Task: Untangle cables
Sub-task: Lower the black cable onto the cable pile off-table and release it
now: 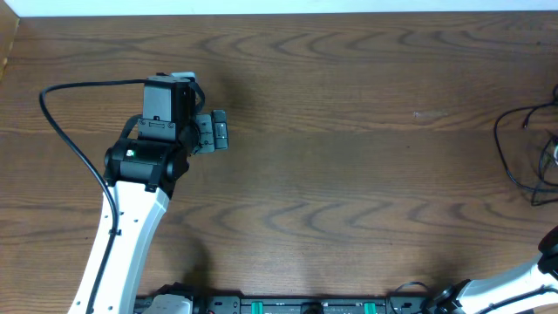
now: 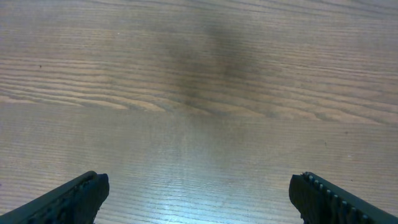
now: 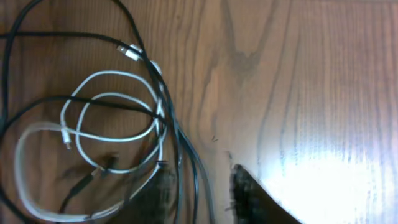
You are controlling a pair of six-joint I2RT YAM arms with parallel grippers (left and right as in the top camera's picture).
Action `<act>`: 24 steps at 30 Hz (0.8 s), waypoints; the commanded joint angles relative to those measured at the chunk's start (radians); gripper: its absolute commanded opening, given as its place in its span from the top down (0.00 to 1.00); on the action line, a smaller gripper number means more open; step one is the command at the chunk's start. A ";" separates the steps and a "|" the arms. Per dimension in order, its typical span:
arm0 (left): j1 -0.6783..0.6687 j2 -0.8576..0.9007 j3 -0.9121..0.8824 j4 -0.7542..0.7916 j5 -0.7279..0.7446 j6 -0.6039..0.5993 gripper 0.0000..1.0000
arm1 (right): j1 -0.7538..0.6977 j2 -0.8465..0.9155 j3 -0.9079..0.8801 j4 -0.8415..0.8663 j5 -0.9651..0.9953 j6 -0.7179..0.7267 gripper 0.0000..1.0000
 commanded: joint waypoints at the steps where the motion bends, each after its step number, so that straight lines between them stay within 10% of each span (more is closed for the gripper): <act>1: 0.003 0.003 0.012 -0.003 -0.002 0.016 0.03 | -0.002 0.003 -0.004 -0.001 -0.058 -0.072 0.56; 11: 0.003 0.003 0.012 -0.003 -0.003 0.016 0.03 | 0.005 0.002 -0.004 -0.014 -0.310 -0.253 0.29; 15: 0.003 0.003 0.012 -0.003 -0.003 0.016 0.03 | 0.031 -0.008 -0.004 -0.023 -0.449 -0.359 0.01; 24: 0.003 0.003 0.012 -0.003 -0.003 0.016 0.03 | 0.185 -0.101 -0.004 -0.017 -0.550 -0.532 0.01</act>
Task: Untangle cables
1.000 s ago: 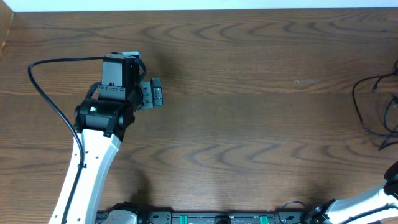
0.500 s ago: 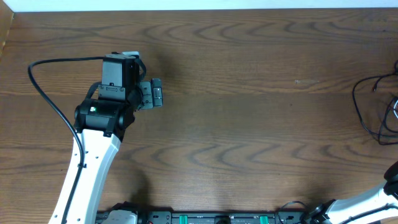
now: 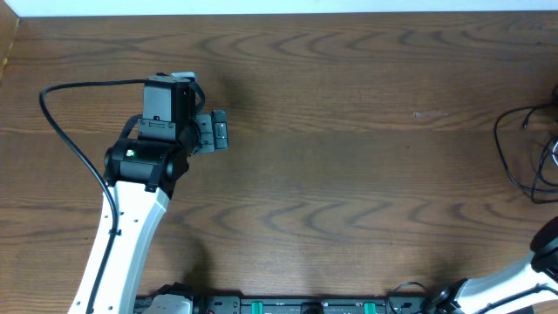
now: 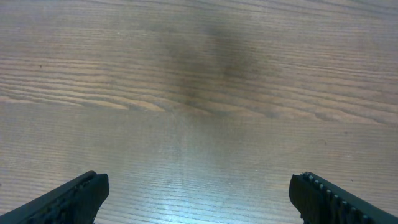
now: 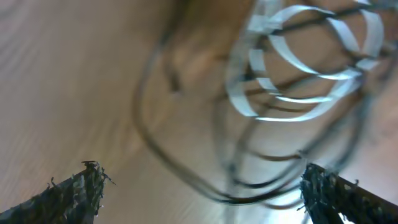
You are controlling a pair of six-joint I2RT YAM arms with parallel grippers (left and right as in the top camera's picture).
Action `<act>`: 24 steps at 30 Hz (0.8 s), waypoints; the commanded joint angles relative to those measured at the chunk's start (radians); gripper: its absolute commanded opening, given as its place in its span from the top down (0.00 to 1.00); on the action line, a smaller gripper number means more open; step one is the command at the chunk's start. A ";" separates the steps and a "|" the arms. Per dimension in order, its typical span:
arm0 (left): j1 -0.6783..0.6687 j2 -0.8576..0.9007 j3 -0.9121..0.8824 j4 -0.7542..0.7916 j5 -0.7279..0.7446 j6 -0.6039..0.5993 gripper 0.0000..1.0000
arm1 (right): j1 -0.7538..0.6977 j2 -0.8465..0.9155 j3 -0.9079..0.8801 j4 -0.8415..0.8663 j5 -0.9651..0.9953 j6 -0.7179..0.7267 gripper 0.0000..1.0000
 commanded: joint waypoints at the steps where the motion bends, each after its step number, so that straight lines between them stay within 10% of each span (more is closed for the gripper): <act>1: 0.003 0.003 0.012 -0.003 -0.002 0.016 0.02 | 0.094 -0.089 -0.003 0.000 -0.059 -0.114 0.01; 24: 0.003 0.003 0.012 -0.003 -0.002 0.016 0.03 | 0.721 -0.132 -0.003 -0.029 -0.026 -0.197 0.01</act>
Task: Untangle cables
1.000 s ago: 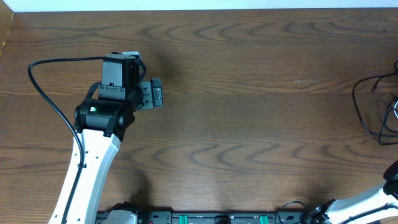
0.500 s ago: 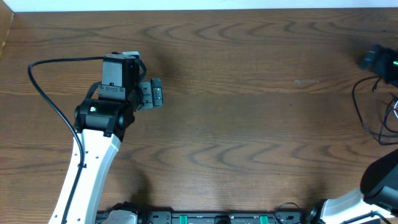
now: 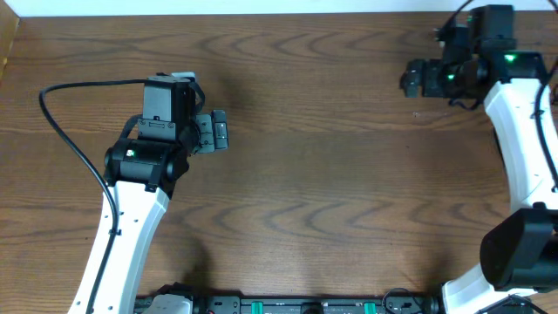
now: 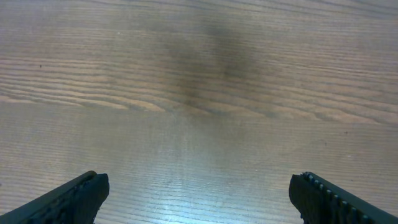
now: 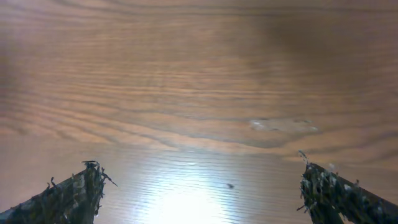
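Observation:
No cable tangle shows in any view; the stretch of table by the right edge is covered by my right arm. My right gripper [image 3: 410, 80] hangs at the back right, pointing left. In its wrist view the fingers [image 5: 78, 193] stand wide apart, open over bare wood with nothing between them. At the left of the table my left gripper [image 3: 220, 131] is also open. Its fingertips [image 4: 84, 194] frame only wood grain.
The brown wooden table [image 3: 314, 174] fills the overhead view. A pale scuff mark [image 5: 280, 124] lies on the wood ahead of the right gripper. The left arm's own black lead [image 3: 52, 118] loops out at the far left. The arm bases sit along the front edge.
My right arm was at the front right corner over blurred cables and is now at the back right over bare wood. The cables at the right edge are no longer visible. The left arm is unchanged.
The right gripper first hung low over a tangle of white and black cables, its fingers fairly close together. Then its fingers were wide apart with the cables blurred beneath. Now it is open and empty at the back right. The left gripper stayed open and still throughout.

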You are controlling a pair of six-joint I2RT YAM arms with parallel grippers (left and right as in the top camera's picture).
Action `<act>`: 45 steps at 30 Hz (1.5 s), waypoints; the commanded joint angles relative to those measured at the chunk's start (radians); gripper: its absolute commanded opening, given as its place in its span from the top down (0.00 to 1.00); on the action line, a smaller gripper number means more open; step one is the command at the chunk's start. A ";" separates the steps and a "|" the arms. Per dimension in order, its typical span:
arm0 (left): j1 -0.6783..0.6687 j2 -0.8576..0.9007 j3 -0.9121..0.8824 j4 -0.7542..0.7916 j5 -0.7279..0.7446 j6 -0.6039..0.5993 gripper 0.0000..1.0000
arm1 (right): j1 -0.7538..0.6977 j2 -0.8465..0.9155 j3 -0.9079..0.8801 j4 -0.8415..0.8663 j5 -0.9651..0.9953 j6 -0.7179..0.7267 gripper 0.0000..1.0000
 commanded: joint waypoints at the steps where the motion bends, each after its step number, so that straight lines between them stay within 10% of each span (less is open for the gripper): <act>1: 0.003 0.003 0.012 -0.003 -0.002 0.016 0.03 | 0.032 -0.012 -0.003 -0.004 0.009 -0.014 0.01; 45: 0.003 0.003 0.012 -0.003 -0.002 0.016 0.03 | 0.072 -0.012 -0.003 -0.004 0.007 -0.014 0.01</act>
